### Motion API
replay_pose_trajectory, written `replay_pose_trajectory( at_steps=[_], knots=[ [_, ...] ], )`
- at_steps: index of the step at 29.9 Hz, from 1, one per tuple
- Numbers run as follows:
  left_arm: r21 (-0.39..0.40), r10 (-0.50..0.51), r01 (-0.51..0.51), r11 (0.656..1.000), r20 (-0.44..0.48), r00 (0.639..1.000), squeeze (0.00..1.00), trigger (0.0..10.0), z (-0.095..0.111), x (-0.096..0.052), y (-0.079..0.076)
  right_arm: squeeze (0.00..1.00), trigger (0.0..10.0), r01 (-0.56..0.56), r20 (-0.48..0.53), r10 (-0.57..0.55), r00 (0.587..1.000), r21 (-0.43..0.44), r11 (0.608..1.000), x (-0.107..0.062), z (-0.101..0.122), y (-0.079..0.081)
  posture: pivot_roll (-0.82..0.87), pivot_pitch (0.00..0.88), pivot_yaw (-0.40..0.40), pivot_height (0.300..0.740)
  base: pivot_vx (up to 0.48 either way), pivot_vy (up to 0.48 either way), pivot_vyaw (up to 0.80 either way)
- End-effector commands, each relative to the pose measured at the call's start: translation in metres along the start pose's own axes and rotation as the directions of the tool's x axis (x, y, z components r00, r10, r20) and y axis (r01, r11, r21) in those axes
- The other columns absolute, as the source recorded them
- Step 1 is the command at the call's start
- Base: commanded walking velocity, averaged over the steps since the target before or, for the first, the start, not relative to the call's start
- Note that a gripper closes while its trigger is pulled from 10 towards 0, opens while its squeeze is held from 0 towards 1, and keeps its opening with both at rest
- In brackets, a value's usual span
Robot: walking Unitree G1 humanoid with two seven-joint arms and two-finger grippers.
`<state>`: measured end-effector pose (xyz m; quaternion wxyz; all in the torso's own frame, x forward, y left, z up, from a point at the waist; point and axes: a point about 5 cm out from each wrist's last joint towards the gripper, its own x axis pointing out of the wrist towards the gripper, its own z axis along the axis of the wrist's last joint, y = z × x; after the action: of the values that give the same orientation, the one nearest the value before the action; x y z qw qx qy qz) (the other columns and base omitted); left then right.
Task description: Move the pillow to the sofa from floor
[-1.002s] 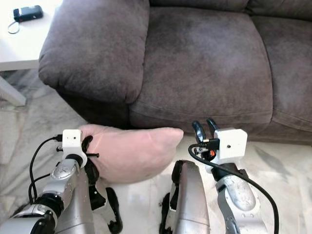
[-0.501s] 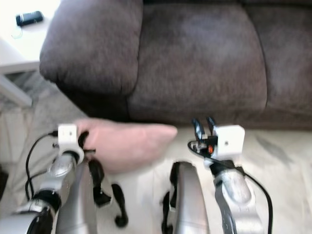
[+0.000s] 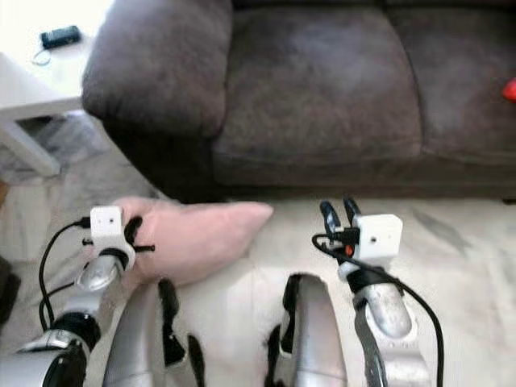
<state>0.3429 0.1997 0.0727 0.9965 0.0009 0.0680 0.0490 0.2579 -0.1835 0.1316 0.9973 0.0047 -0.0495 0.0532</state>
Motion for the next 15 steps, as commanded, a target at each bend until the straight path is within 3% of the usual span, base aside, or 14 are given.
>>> replay_pose_trajectory(
  at_steps=[1, 4, 15],
  knots=[
    [0.009, -0.001, 0.001, 1.0, 0.011, 1.0, 0.0, 10.0, 0.002, 0.001, 0.002, 0.0, 10.0, -0.001, -0.012, 0.001, 1.0, 0.001, 1.0, -0.001, -0.005, 0.001, -0.06, 0.155, 0.0, 0.509, -0.319, 0.0, 0.0],
    [0.01, -0.005, 0.005, 1.0, 0.015, 1.0, 0.0, 10.0, 0.005, 0.002, 0.001, 0.0, 10.0, -0.002, -0.018, 0.002, 1.0, 0.006, 1.0, 0.001, -0.01, 0.002, -0.06, 0.123, 0.003, 0.509, -0.269, 0.0, 0.0],
    [0.038, -0.026, 0.025, 0.999, 0.027, 0.999, 0.0, 10.0, 0.005, 0.001, 0.004, 0.0, 10.0, 0.062, -0.007, -0.062, 0.998, 0.035, 0.997, 0.006, -0.019, -0.003, -0.07, 0.036, 0.053, 0.509, 0.0, 0.0, 0.0]
  ],
)
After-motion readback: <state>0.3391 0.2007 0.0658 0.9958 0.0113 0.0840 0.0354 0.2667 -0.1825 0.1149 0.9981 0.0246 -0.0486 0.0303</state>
